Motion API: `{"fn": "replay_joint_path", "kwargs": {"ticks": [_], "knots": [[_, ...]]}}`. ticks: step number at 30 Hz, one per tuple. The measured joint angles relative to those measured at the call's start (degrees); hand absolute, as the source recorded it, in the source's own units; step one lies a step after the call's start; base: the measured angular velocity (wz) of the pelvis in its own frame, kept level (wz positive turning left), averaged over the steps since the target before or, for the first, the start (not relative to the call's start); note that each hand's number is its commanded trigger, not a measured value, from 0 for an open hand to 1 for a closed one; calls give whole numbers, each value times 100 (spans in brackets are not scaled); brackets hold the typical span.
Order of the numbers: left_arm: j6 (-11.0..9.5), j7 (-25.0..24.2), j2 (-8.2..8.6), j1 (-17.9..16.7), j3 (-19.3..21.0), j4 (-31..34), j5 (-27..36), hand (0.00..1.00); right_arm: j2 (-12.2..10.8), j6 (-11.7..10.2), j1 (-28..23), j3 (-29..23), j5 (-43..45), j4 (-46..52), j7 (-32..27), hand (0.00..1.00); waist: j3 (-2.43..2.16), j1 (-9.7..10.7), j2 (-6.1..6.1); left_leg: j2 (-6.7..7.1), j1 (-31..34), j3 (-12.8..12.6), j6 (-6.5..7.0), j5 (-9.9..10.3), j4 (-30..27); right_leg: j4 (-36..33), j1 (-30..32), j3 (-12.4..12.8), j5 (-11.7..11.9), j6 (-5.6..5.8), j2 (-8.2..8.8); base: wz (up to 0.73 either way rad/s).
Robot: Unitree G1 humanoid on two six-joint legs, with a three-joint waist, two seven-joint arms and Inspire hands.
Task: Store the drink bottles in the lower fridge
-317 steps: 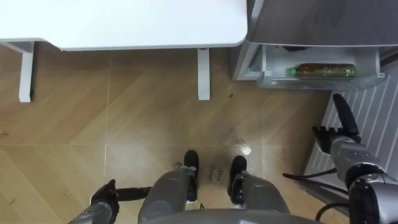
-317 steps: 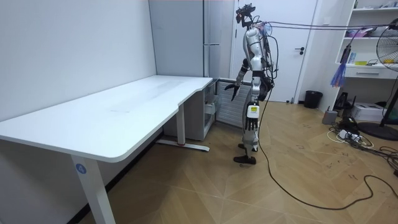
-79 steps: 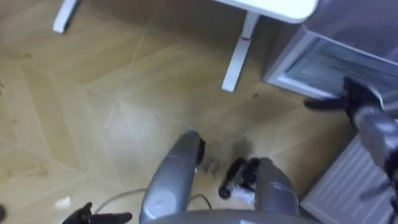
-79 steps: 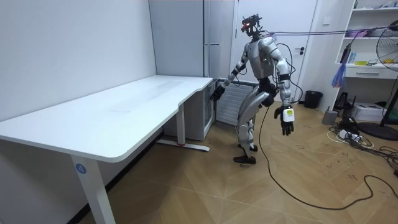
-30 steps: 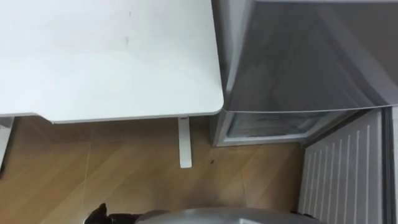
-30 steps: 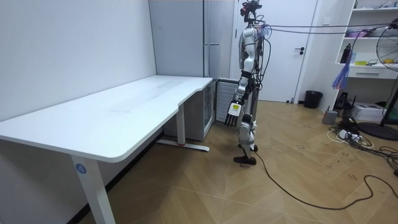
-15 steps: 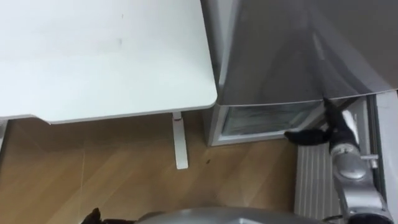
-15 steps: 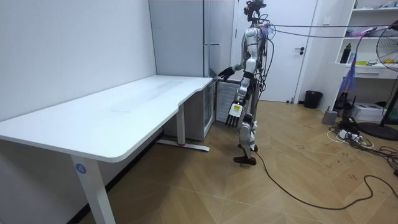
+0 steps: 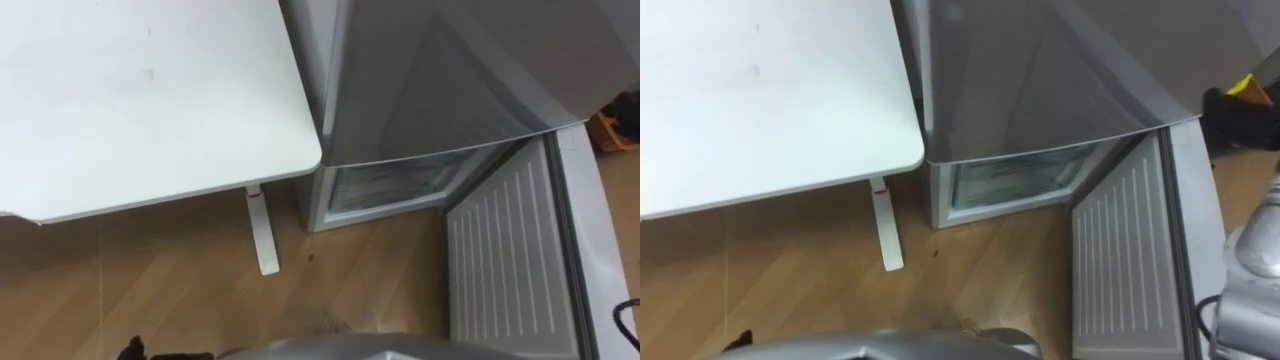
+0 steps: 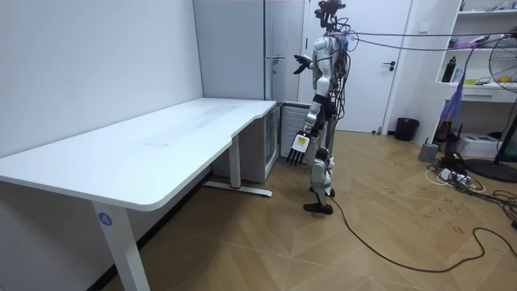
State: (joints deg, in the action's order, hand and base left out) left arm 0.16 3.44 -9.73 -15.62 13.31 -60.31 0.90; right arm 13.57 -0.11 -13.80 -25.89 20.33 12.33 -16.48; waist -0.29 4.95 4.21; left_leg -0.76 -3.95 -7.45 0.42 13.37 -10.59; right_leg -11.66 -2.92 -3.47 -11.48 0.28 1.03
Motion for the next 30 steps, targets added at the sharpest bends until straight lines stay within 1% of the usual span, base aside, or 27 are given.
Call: {"fn": "replay_joint_path", "kwargs": {"ticks": [2,4,5,7,8,9,11,13,14,15,16,18,20,22,24,25,26,27,28,29,30], "knots": [[29,-5,0,-43,4,1,-63,0,19,9,1,-70,-1,-1,-64,0,2,3,-21,-10,-1,-1,0,0,27,0,6,-61,7,-6,-3,0],[114,-27,0,-93,12,7,-179,0,20,21,1,-161,-10,-72,-161,0,6,2,-48,-27,-1,0,-1,0,31,3,10,-151,15,-18,-5,0],[129,-30,0,-102,13,7,-193,0,20,29,1,-203,-7,-102,-166,0,8,3,-45,-29,3,5,-2,0,32,4,11,-159,15,-18,-6,0],[156,-33,2,-164,49,15,-267,0,40,44,27,-391,-106,-268,-169,0,11,19,-87,-33,13,19,-6,-3,14,8,14,-161,15,-19,-12,0],[157,-34,2,-176,89,18,-271,0,43,45,33,-455,-172,-320,-170,0,21,23,20,-31,14,15,-6,-3,13,8,18,-160,15,-19,-11,0],[160,-29,7,-227,205,79,-285,0,63,39,44,-574,-309,-458,-190,0,16,23,10,-32,21,20,-7,-4,9,11,24,-161,15,-19,-11,0],[163,-16,2,-324,295,230,-303,0,209,27,100,-726,-688,-871,-250,0,12,63,37,-24,32,61,-7,-4,4,26,18,-184,15,-18,-2,6],[187,-22,-7,-325,456,250,-338,0,363,46,173,-844,-1122,-1429,-369,0,7,99,101,-21,34,71,-6,-5,5,55,3,-181,14,-18,-1,2],[202,-21,-16,-322,466,250,-338,0,383,50,209,-874,-1266,-1591,-391,0,5,107,128,-21,35,71,-6,-5,4,82,-7,-180,14,-18,-1,0],[221,-25,-29,-311,465,271,-338,0,411,91,292,-946,-1489,-1902,-446,0,12,120,177,-20,42,70,-6,-5,-2,96,0,-175,14,-18,-3,0],[236,-29,-29,-299,464,292,-341,0,420,155,336,-997,-1640,-2140,-501,0,9,128,207,-21,54,67,-6,-5,-3,97,3,-166,14,-19,-5,0],[252,-44,-28,-290,459,291,-391,0,422,204,361,-1005,-1812,-2369,-598,0,11,125,235,-21,63,63,-6,-5,-6,100,3,-157,14,-19,-8,0],[291,-48,-31,-281,472,295,-399,0,479,210,411,-1039,-2183,-2742,-622,0,5,144,270,-20,65,73,-6,-5,-7,100,1,-158,15,-19,-7,0],[386,-69,-39,-286,519,302,-399,0,622,290,646,-1196,-2635,-3511,-638,0,-8,177,303,-19,74,85,-6,-5,-6,102,2,-170,15,-19,-4,5],[447,-79,-39,-298,631,314,-398,0,809,377,738,-1306,-3129,-3960,-646,0,-6,209,325,-12,83,135,-6,-5,-10,94,-4,-182,15,-19,-4,11],[469,-74,-45,-340,680,349,-397,0,972,384,878,-1381,-3486,-4345,-656,0,-7,260,323,-9,93,157,-6,-5,-24,94,-15,-184,15,-19,-4,12],[471,-73,-50,-358,690,364,-397,0,1058,381,956,-1413,-3671,-4567,-665,0,-4,285,328,-8,105,176,-6,-5,-30,97,-15,-190,15,-19,-4,12],[495,-71,-51,-362,738,419,-417,0,1262,384,1054,-1442,-4089,-5035,-671,0,-10,300,312,-4,134,209,-6,-5,-42,101,-10,-202,15,-19,-3,19],[514,-69,-54,-362,797,513,-463,0,1411,389,1068,-1498,-4447,-5493,-655,0,-18,326,311,0,172,254,-6,-5,-70,103,-9,-238,15,-19,-1,23],[525,-68,-57,-361,837,544,-492,0,1441,388,1067,-1581,-4605,-5717,-642,0,-23,348,324,0,182,281,-6,-5,-82,103,-15,-243,14,-19,-1,26],[579,-68,-57,-370,926,591,-491,0,1473,401,1098,-1770,-4930,-6138,-627,0,-21,364,356,-9,180,297,-10,-8,-85,101,-30,-232,14,-20,-9,14]]}}
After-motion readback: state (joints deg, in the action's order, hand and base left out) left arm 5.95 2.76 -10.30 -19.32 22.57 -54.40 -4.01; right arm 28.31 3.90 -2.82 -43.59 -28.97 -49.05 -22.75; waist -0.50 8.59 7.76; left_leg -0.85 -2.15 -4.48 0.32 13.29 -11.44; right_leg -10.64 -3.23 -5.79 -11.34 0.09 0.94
